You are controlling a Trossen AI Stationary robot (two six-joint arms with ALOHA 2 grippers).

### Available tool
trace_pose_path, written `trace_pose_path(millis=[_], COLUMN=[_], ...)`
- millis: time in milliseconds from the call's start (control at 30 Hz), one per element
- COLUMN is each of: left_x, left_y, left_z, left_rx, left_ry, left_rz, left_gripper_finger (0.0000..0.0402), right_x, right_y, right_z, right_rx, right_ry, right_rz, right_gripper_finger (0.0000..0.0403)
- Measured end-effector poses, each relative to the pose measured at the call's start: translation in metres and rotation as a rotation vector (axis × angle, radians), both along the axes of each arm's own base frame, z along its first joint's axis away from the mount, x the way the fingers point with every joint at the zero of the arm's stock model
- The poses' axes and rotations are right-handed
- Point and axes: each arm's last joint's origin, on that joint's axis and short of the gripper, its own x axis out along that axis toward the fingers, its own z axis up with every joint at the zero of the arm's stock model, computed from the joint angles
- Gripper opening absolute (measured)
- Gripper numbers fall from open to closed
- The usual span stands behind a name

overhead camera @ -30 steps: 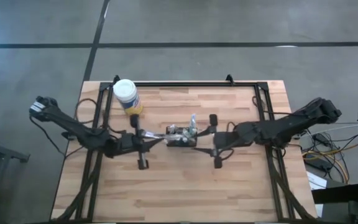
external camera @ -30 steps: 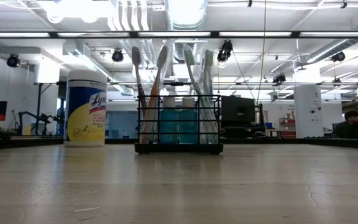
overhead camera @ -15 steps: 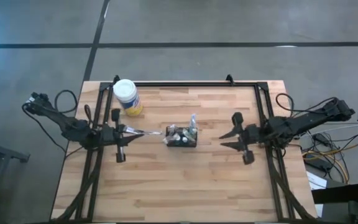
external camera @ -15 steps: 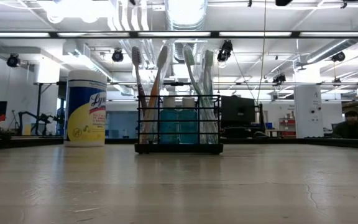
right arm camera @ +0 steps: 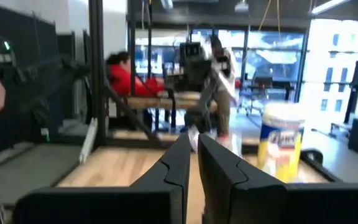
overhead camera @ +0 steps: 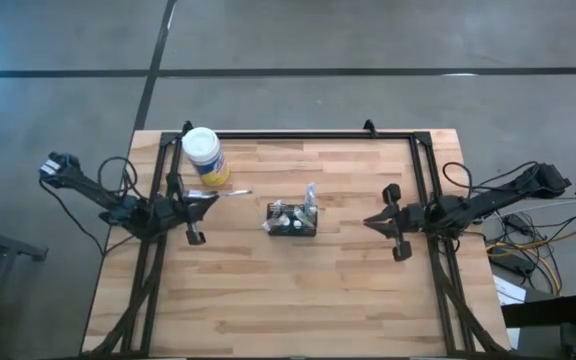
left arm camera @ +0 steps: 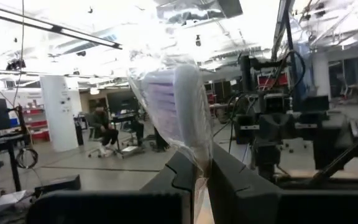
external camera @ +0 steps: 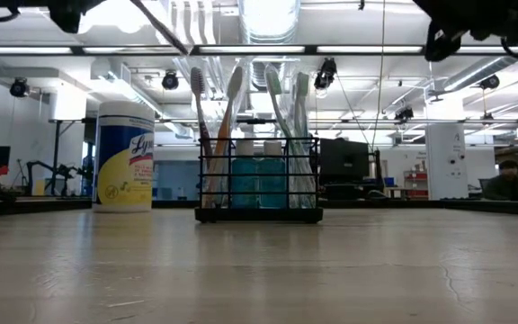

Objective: Pick & Place toothbrushing station
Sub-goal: Put the purple toothbrush into the wire organizer

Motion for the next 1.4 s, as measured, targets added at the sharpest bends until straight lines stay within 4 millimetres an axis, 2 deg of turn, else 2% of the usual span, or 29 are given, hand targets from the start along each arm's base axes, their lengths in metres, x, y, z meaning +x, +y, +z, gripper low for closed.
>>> trace_pose_path(millis=[200, 433, 700, 833, 1067, 1200, 1400], left_x=[0.0, -0.014, -0.025, -0.024, -0.02, -0.017, -0.003], left_y=[0.003, 0.01, 0.022, 0.024, 0.03, 0.034, 0.04], left_z=[-0.014, -0.031, -0.029, -0.04, -0.059, -0.053, -0.029], left_rx=[0.069, 0.15, 0.173, 0.164, 0.104, 0.094, 0.092], left_ry=[0.076, 0.109, 0.1, 0.176, 0.221, 0.203, 0.219], left_rz=[0.039, -0.038, -0.162, -0.211, -0.162, -0.162, -0.193], left_gripper_finger=[0.002, 0.0021, 0.0021, 0.0021, 0.0021, 0.0021, 0.0021], right_x=[-0.003, -0.013, -0.014, -0.014, -0.013, -0.013, -0.013], right_y=[-0.001, -0.004, -0.004, -0.004, -0.004, -0.004, -0.004], right_z=[-0.017, -0.035, -0.035, -0.035, -0.035, -0.036, -0.036], right_rx=[0.002, 0.032, -0.003, -0.041, -0.092, -0.118, -0.131], right_ry=[0.008, -0.05, -0.05, -0.052, -0.054, -0.052, -0.054], right_rz=[0.0, 0.002, 0.005, 0.002, -0.012, -0.017, -0.023], right_gripper_finger=[0.0028, 0.0028, 0.0028, 0.0028, 0.0028, 0.0028, 0.0028])
